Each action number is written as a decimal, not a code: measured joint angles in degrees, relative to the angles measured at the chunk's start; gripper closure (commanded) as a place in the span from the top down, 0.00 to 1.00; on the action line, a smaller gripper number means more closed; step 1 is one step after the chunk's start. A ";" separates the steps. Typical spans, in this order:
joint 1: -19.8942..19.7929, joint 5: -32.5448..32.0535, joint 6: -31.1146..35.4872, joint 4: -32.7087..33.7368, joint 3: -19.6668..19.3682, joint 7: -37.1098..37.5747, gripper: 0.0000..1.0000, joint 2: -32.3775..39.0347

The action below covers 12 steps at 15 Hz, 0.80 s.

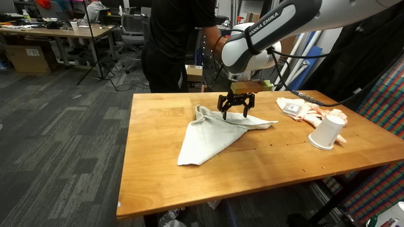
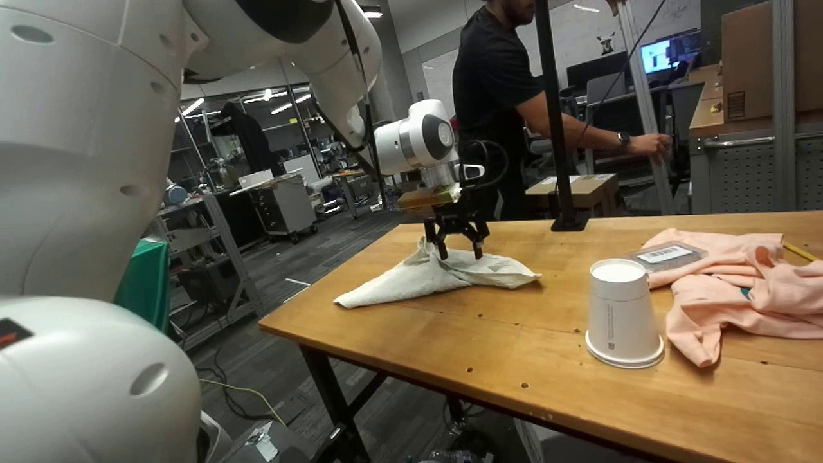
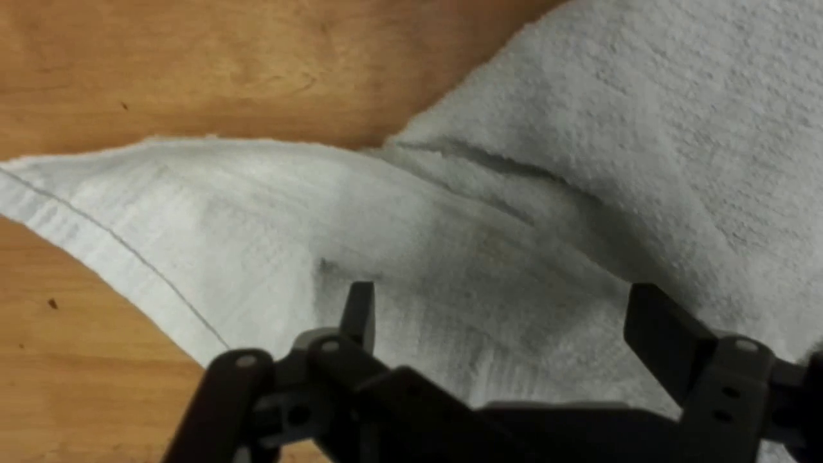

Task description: Fold the cloth on the table

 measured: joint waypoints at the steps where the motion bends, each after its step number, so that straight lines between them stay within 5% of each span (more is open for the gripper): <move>1: -0.03 -0.04 1.14 -2.64 -0.45 0.27 1.00 -1.34; 6: -1.06 1.10 5.99 -12.58 -1.72 1.75 1.00 -6.66; 12: -2.33 10.21 12.87 -17.52 -1.23 5.62 1.00 -10.89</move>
